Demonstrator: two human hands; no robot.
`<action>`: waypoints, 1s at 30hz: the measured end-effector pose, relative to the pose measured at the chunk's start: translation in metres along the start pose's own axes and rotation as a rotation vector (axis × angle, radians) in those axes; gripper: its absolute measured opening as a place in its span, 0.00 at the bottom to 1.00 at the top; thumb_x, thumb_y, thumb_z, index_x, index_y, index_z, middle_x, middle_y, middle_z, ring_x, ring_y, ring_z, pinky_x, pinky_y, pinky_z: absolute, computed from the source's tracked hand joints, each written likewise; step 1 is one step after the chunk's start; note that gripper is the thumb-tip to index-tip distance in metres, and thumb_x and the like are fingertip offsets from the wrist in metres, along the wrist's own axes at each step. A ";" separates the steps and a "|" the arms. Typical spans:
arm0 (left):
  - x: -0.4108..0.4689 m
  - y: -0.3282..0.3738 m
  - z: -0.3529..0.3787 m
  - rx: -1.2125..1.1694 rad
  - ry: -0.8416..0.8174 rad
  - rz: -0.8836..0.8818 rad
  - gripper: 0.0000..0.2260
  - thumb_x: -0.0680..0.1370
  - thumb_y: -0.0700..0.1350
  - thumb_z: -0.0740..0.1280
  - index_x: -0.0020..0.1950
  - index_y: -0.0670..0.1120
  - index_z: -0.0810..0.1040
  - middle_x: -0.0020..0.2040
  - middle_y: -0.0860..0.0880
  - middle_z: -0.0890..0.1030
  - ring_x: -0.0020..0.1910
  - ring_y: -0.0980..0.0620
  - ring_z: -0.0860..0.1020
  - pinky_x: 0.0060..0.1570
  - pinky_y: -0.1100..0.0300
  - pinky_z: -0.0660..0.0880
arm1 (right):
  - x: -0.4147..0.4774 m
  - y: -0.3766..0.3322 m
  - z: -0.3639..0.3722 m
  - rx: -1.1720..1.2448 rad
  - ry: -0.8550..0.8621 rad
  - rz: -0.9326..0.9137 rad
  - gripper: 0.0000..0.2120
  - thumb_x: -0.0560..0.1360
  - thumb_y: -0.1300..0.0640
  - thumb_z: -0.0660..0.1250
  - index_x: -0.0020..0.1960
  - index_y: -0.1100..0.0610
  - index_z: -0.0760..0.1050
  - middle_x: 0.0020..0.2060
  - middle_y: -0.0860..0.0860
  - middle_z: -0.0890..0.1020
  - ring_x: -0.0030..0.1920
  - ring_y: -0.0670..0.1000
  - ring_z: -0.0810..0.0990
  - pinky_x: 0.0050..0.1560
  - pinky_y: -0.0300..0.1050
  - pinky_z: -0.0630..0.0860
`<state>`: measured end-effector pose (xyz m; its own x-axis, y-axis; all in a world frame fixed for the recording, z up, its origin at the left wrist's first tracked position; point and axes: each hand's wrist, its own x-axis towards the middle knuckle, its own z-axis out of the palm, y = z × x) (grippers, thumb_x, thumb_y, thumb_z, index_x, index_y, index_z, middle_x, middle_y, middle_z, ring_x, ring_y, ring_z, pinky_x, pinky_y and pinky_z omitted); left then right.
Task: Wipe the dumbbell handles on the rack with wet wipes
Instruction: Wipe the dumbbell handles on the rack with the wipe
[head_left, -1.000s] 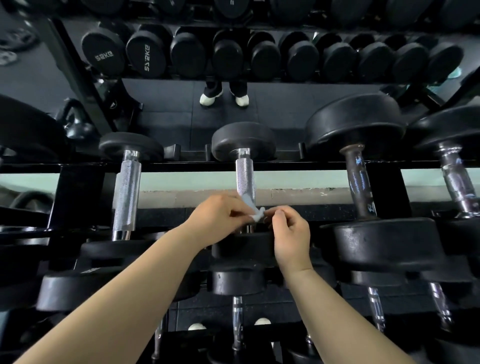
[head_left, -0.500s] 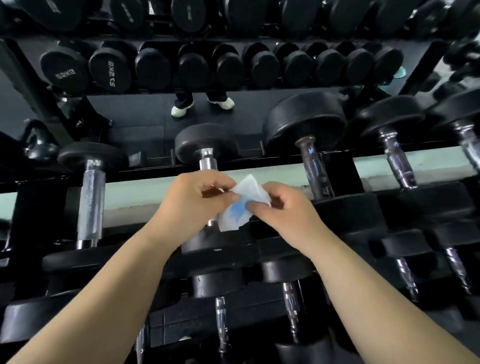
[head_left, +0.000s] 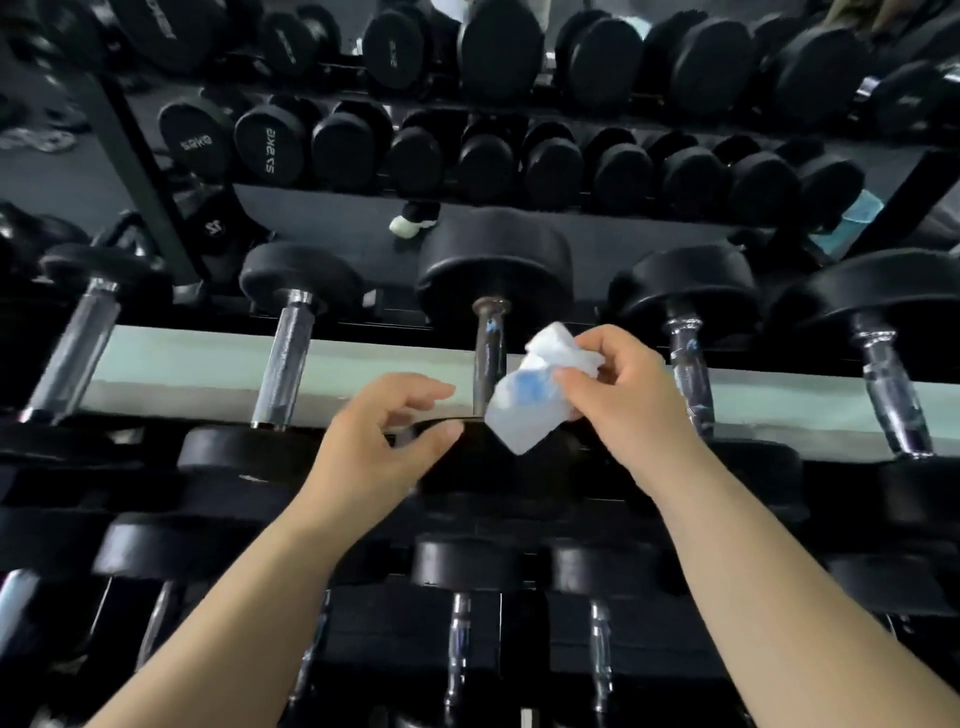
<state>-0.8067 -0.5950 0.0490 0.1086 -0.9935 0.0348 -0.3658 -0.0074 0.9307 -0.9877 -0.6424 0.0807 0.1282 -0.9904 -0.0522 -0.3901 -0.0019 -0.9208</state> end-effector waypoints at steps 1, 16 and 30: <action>-0.003 -0.001 0.007 0.063 0.025 0.004 0.15 0.71 0.42 0.71 0.43 0.62 0.72 0.46 0.61 0.76 0.48 0.64 0.74 0.46 0.77 0.68 | 0.006 0.008 -0.006 -0.006 0.031 0.027 0.09 0.72 0.64 0.61 0.38 0.52 0.69 0.36 0.49 0.74 0.36 0.47 0.71 0.36 0.37 0.70; 0.004 -0.030 0.037 0.018 0.256 0.157 0.06 0.65 0.54 0.65 0.37 0.57 0.69 0.37 0.59 0.73 0.41 0.67 0.72 0.44 0.77 0.67 | 0.089 0.049 0.045 -0.237 0.144 -0.158 0.03 0.71 0.68 0.63 0.42 0.62 0.74 0.37 0.46 0.69 0.33 0.41 0.67 0.36 0.26 0.65; 0.008 -0.045 0.037 0.023 0.205 0.256 0.06 0.68 0.52 0.66 0.40 0.55 0.70 0.43 0.68 0.72 0.45 0.67 0.71 0.47 0.76 0.66 | 0.101 0.049 0.046 0.088 0.008 0.185 0.03 0.73 0.62 0.66 0.42 0.56 0.75 0.35 0.45 0.76 0.35 0.43 0.72 0.35 0.28 0.70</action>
<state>-0.8235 -0.6063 -0.0056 0.1938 -0.9196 0.3417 -0.4256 0.2350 0.8739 -0.9520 -0.7358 0.0129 0.0542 -0.9739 -0.2205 -0.3255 0.1915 -0.9259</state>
